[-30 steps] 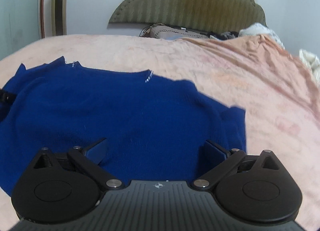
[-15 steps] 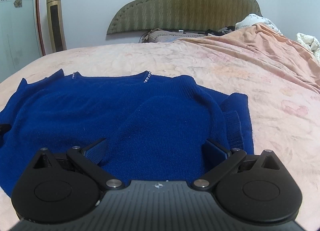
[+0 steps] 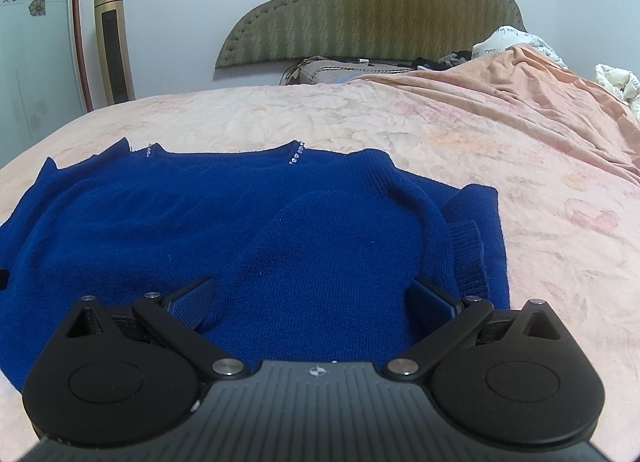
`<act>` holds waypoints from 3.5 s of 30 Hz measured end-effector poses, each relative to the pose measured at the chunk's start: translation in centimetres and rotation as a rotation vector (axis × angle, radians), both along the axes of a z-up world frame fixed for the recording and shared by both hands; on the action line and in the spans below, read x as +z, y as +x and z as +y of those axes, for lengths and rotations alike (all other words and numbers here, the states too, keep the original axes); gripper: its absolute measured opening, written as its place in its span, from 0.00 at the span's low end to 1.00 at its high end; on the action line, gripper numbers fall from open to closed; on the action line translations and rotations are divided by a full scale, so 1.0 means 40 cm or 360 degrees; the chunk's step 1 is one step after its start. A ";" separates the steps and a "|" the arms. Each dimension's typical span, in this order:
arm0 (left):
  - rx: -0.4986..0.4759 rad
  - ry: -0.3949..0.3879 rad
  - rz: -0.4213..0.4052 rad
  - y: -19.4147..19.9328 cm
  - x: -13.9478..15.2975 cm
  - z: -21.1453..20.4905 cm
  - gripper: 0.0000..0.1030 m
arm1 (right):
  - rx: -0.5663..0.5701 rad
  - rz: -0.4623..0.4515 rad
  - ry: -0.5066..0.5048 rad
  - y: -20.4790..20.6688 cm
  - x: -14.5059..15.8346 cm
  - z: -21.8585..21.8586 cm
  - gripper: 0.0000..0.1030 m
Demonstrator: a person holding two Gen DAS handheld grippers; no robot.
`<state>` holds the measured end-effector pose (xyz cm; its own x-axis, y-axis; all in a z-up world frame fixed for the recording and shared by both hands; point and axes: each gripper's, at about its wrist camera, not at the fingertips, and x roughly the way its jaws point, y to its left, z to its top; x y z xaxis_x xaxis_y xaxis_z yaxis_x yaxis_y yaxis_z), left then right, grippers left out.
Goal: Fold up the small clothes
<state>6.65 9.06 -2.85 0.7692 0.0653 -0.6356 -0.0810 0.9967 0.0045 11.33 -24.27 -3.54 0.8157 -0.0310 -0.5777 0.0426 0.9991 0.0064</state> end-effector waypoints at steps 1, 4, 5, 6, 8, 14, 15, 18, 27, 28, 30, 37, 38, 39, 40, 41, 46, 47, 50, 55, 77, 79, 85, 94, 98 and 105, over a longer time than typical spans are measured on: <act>0.0000 0.0000 0.0000 0.000 0.000 0.000 0.98 | 0.0000 0.0000 -0.0001 0.000 0.000 0.000 1.00; 0.0001 0.0001 -0.0001 0.001 -0.001 0.000 0.98 | -0.0001 -0.0001 0.0003 -0.001 0.001 -0.002 1.00; 0.0001 -0.0001 -0.0001 0.001 -0.001 0.001 0.98 | 0.0000 -0.0002 0.0005 0.000 0.001 -0.002 1.00; 0.0002 -0.0001 -0.0002 0.001 -0.001 0.001 0.98 | -0.0001 -0.0004 0.0009 -0.001 0.001 -0.002 1.00; 0.0003 -0.0001 -0.0002 0.000 -0.002 0.000 0.99 | -0.0003 -0.0007 0.0017 -0.001 0.001 -0.001 1.00; 0.0002 -0.0001 -0.0002 0.000 -0.002 0.001 0.99 | -0.0005 -0.0007 0.0018 -0.002 0.001 0.000 1.00; 0.0002 -0.0001 -0.0002 0.001 -0.002 0.001 0.99 | -0.0006 -0.0007 0.0018 -0.002 0.001 0.001 1.00; 0.0002 -0.0002 -0.0002 0.001 -0.002 0.001 0.99 | -0.0006 -0.0006 0.0018 -0.002 0.001 0.001 1.00; 0.0002 -0.0002 -0.0002 0.001 -0.002 0.001 0.99 | -0.0007 -0.0005 0.0017 -0.002 0.001 0.000 1.00; 0.0002 -0.0002 -0.0002 0.000 -0.002 0.001 0.99 | -0.0006 -0.0005 0.0017 -0.002 0.001 0.000 1.00; 0.0002 -0.0002 -0.0002 0.001 -0.002 0.001 0.99 | -0.0007 -0.0005 0.0017 -0.003 0.001 0.000 1.00; 0.0002 -0.0002 -0.0001 0.001 -0.003 0.001 0.99 | -0.0007 -0.0004 0.0017 -0.002 0.002 0.000 1.00; 0.0002 -0.0002 -0.0001 0.001 -0.003 0.001 0.99 | -0.0007 -0.0004 0.0017 -0.002 0.002 0.000 1.00; 0.0002 -0.0003 -0.0001 0.001 -0.003 0.001 0.99 | -0.0007 -0.0004 0.0017 -0.002 0.002 -0.001 1.00; 0.0002 -0.0003 -0.0001 0.001 -0.003 0.001 0.99 | -0.0007 -0.0004 0.0017 -0.002 0.002 -0.001 1.00; 0.0002 -0.0003 -0.0001 0.001 -0.003 0.001 0.99 | -0.0007 -0.0004 0.0017 -0.002 0.002 -0.001 1.00; 0.0002 -0.0003 -0.0001 0.001 -0.003 0.001 0.99 | -0.0008 -0.0004 0.0017 -0.003 0.002 -0.001 1.00; 0.0002 -0.0003 -0.0001 0.001 -0.003 0.001 0.99 | -0.0008 -0.0003 0.0017 -0.002 0.002 -0.001 1.00; 0.0002 -0.0003 -0.0001 0.001 -0.003 0.001 0.99 | -0.0009 -0.0003 0.0016 -0.002 0.002 0.000 1.00; 0.0002 -0.0003 -0.0001 0.001 -0.003 0.002 0.99 | -0.0008 -0.0002 0.0016 -0.002 0.002 0.000 1.00; -0.0094 -0.0117 0.0025 -0.008 0.045 0.030 0.99 | 0.0007 0.0031 -0.0040 -0.042 0.030 0.037 1.00; -0.0103 -0.0123 0.0006 0.002 0.068 0.044 0.99 | 0.0077 -0.0001 -0.0020 -0.065 0.047 0.058 1.00; -0.0110 -0.0220 0.0018 0.098 0.110 0.101 0.99 | 0.0403 -0.0084 -0.0141 -0.133 0.095 0.197 1.00; -0.0177 -0.0647 0.0239 0.250 0.068 0.196 0.99 | 0.0855 -0.0124 -0.0648 -0.198 0.056 0.437 0.99; -0.0213 -0.0896 0.0320 0.300 0.037 0.234 0.99 | 0.0894 -0.0146 -0.0827 -0.194 0.018 0.506 0.99; -0.0415 -0.0974 0.0358 0.369 0.023 0.207 0.99 | 0.0791 -0.0205 -0.0804 -0.135 0.004 0.586 0.99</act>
<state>21.41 17.33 -1.94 0.5569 -0.5236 -0.6448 0.0980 0.8123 -0.5749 5.95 -0.83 -3.38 0.8633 0.1235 -0.4893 -0.3881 0.7821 -0.4875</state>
